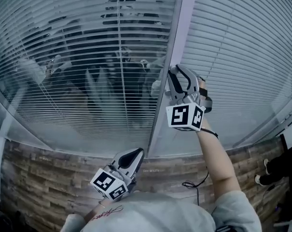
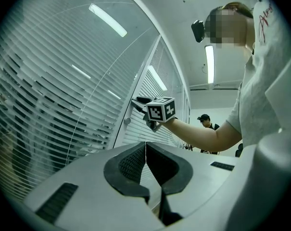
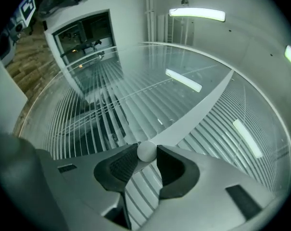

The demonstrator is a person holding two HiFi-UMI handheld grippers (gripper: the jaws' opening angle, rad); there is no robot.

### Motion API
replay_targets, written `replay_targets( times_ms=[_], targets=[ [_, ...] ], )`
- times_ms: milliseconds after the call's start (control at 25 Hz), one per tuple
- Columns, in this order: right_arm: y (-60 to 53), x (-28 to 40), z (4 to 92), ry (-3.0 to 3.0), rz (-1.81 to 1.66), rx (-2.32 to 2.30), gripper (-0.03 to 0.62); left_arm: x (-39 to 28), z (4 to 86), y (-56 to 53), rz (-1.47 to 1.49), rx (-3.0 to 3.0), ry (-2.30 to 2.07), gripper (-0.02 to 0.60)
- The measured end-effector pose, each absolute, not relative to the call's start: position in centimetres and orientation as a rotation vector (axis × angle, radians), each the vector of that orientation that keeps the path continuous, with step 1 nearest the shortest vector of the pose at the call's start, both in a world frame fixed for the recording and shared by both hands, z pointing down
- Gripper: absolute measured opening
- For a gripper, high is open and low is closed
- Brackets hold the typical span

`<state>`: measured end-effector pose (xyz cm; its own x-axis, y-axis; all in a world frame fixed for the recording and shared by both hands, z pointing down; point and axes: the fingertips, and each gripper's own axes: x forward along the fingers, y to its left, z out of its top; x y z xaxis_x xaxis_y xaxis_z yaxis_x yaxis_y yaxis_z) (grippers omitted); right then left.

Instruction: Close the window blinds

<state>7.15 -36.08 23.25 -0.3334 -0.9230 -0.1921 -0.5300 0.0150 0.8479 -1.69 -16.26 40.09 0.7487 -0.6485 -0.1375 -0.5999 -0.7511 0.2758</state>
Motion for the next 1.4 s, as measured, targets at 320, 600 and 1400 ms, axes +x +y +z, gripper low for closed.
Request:
replay_targets(
  times_ms=[320, 600, 1400],
  targets=[
    [-35.6, 6.5, 24.1, -1.642, -1.450, 1.208, 0.132, -1.2, 40.8, -16.0, -0.333, 2.731, -0.975, 0.018],
    [-35.9, 6.3, 24.0, -1.425, -1.556, 0.911, 0.132, -1.2, 40.0, -16.2, -0.351, 2.722, -0.972, 0.018],
    [-35.1, 6.7, 24.3, -1.492, -1.590, 1.023, 0.135, -1.3, 39.7, -16.3, -0.377, 2.697, -0.943, 0.018]
  ],
)
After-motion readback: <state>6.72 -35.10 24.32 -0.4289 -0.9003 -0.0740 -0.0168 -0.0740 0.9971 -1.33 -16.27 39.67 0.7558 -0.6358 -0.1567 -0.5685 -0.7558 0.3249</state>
